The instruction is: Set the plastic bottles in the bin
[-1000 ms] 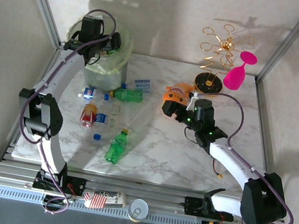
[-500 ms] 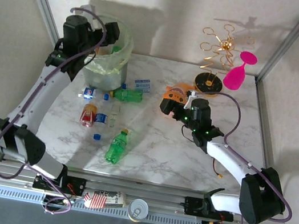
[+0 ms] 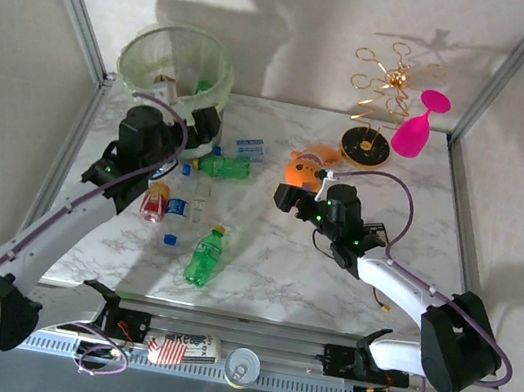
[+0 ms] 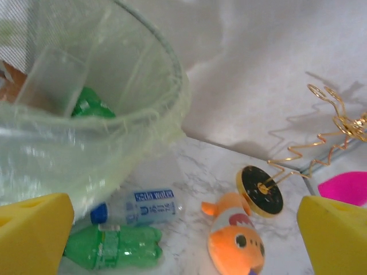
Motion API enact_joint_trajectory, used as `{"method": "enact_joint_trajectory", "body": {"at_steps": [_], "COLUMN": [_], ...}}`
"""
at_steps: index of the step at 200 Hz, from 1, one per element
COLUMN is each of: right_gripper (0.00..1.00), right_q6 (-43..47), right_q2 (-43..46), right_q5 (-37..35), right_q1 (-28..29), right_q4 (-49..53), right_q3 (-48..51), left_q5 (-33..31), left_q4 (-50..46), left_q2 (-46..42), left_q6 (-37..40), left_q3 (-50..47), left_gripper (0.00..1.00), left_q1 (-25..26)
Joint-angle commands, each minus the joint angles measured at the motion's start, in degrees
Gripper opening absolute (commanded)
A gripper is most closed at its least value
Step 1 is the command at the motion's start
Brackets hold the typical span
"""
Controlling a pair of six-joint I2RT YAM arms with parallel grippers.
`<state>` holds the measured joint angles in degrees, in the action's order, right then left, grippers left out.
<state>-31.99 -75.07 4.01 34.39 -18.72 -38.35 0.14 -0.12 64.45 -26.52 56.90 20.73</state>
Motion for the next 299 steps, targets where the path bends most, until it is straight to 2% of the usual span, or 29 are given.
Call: {"method": "enact_joint_trajectory", "body": {"at_steps": [1, 22, 43, 69, 86, 111, 136, 179, 251, 283, 299], "right_gripper": [0.99, 0.99, 0.99, 0.99, 0.99, 0.99, 0.99, 0.99, 0.99, 0.99, 0.99], "right_q6": [1.86, 1.5, 1.36, 1.18, 0.45, -0.72, -1.4, -1.52, -0.88, -0.88, -0.8], "right_q2": [0.31, 0.28, 0.19, -0.66, -2.05, -4.63, -6.95, -6.71, -4.13, -4.48, -4.6], "right_q5": [-0.94, -3.0, -4.93, -3.15, -1.99, 1.14, 3.49, 3.48, 0.99, 1.31, 1.6], "right_q1": [0.24, 0.24, 0.27, 0.27, 0.24, 0.24, 0.27, 0.3, 0.24, 0.24, 0.29], "right_q4": [-0.02, -0.51, -1.42, -3.77, -4.86, -7.21, -7.56, -7.39, -7.34, -7.38, -7.28], "right_q3": [-1.0, -1.2, -1.01, -0.6, -0.84, -1.45, -2.78, -2.38, -0.28, -0.37, -0.47], "left_q5": [1.85, -0.56, -4.15, -9.98, -11.66, -13.33, -14.87, -15.06, -12.82, -12.91, -12.67], "left_q4": [-3.24, -6.47, -7.96, -12.28, -14.93, -17.92, -18.62, -13.9, -8.32, -6.33, -5.56], "left_q2": [-3.25, -7.24, -12.44, -17.96, -20.63, -20.58, -16.13, -7.93, 2.0, 4.49, 5.62], "left_q6": [-3.09, -4.32, -8.64, -15.38, -19.43, -23.11, -23.16, -21.42, -17.78, -16.56, -16.14], "left_q3": [-5.65, -12.33, -20.03, -27.57, -31.02, -33.4, -33.46, -33.78, -34.32, -34.49, -34.37], "left_gripper": [1.0, 0.99, 1.0, 1.0, 0.99, 1.0, 1.0, 0.99, 0.87, 0.78, 0.7], "left_q1": [2.11, 6.02, 11.09, 18.42, 22.93, 28.29, 32.07, 34.11, 35.42, 35.7, 35.78]}}
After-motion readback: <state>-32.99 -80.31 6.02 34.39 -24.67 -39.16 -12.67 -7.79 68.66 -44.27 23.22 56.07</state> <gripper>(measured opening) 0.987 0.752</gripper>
